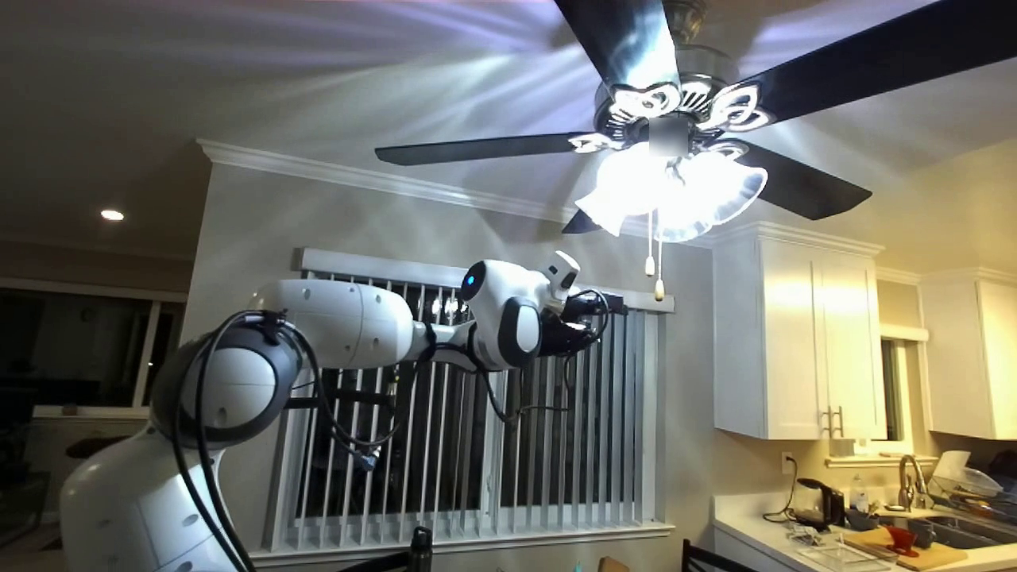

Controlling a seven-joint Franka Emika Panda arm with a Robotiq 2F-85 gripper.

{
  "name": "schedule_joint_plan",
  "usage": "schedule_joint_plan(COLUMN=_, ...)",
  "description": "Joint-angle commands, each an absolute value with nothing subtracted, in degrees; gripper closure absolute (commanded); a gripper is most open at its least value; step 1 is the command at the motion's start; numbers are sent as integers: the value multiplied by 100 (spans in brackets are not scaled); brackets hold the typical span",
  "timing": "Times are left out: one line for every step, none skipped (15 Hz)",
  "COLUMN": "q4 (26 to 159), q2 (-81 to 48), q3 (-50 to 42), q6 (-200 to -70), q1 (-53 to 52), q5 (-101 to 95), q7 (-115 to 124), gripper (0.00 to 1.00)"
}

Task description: Turn off the light

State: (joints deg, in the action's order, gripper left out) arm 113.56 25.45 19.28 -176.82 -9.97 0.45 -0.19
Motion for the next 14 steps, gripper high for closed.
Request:
schedule_joint_plan(q4=10692, q2=2191, q3=2139, q6=-17756, q1=-372, q5=-129, q7=130, gripper=0)
schedule_joint_plan(q4=10538, q2=2133, q3=2203, q6=-17738, q1=-197, q5=-134, q7=157, gripper=0)
schedule_joint_plan(q4=10400, q2=2078, q3=2270, q6=-17730, q1=-35, q5=-139, q7=174, gripper=0)
schedule_joint_plan(q4=10276, q2=2034, q3=2346, q6=-17709, q1=117, q5=-144, q7=186, gripper=0)
schedule_joint_plan(q4=10173, q2=1993, q3=2425, q6=-17688, q1=251, q5=-141, q7=189, gripper=0)
schedule_joint_plan(q4=10093, q2=1961, q3=2505, q6=-17674, q1=370, q5=-142, q7=183, gripper=0)
schedule_joint_plan(q4=10031, q2=1922, q3=2578, q6=-17662, q1=461, q5=-130, q7=171, gripper=0)
schedule_joint_plan(q4=9978, q2=1893, q3=2664, q6=-17645, q1=557, q5=-133, q7=159, gripper=0)
schedule_joint_plan(q4=9951, q2=1868, q3=2741, q6=-17640, q1=642, q5=-129, q7=149, gripper=0)
schedule_joint_plan(q4=9916, q2=1853, q3=2817, q6=-17614, q1=721, q5=-121, q7=153, gripper=0)
schedule_joint_plan(q4=9890, q2=1837, q3=2881, q6=-17595, q1=802, q5=-114, q7=150, gripper=0)
schedule_joint_plan(q4=9860, q2=1822, q3=2936, q6=-17557, q1=862, q5=-97, q7=145, gripper=0)
schedule_joint_plan(q4=9842, q2=1807, q3=2983, q6=-17554, q1=921, q5=-86, q7=136, gripper=2)
schedule_joint_plan(q4=9814, q2=1791, q3=3017, q6=-17528, q1=951, q5=-64, q7=120, gripper=21)
